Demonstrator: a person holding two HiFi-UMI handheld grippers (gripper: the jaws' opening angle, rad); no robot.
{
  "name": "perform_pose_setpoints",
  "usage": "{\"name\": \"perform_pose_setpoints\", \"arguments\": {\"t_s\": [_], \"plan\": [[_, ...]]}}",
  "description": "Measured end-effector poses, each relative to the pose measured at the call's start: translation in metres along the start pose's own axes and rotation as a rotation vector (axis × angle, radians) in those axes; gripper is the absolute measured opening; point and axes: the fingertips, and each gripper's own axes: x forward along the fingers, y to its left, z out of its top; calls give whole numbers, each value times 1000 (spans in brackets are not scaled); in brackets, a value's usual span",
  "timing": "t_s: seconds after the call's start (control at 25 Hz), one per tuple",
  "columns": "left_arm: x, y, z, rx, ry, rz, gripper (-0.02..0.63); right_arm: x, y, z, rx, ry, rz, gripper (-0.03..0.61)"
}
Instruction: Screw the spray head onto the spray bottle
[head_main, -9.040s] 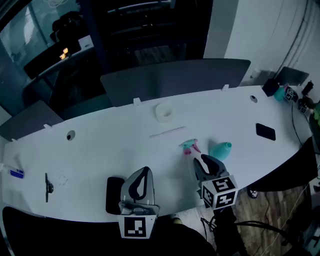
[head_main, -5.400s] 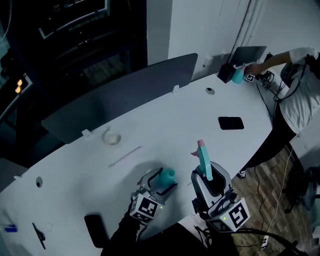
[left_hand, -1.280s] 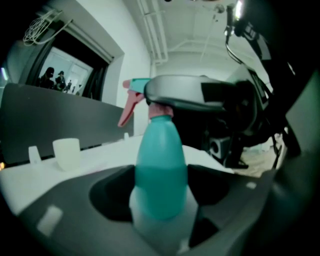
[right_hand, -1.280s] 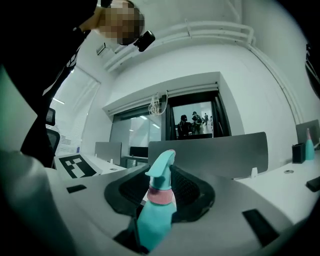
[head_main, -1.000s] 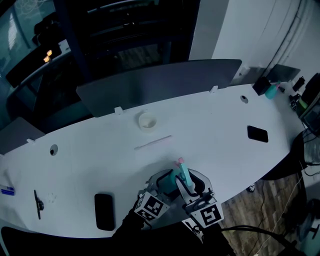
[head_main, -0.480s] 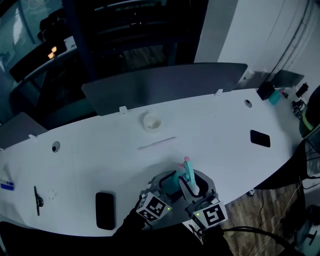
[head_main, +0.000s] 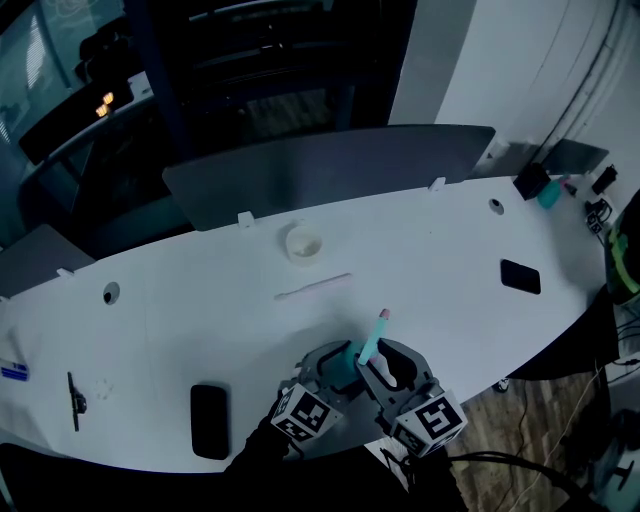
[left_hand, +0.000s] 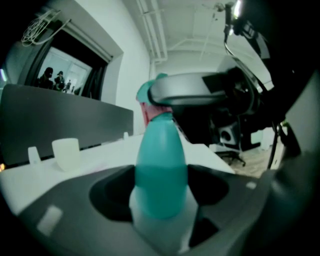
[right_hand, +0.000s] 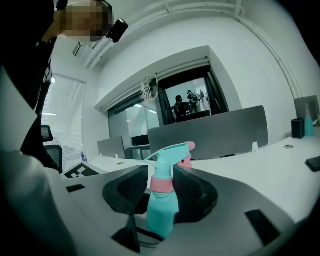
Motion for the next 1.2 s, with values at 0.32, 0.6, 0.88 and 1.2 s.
{"name": "perform_pose_setpoints", "arguments": {"t_s": [0.32, 0.6, 0.88, 1.2], "plan": [[0, 0, -1, 0, 1, 1, 334, 7, -7, -6, 33, 45, 38, 164], [0, 0, 0, -1, 1, -3, 334, 3, 5, 0, -199, -21, -15, 149], [0, 0, -2, -10, 2, -8, 334, -3, 6, 0, -227, -243, -94, 149], [2, -4, 0, 7, 2, -19, 334, -8, 1, -2, -153, -162, -87, 149]]}}
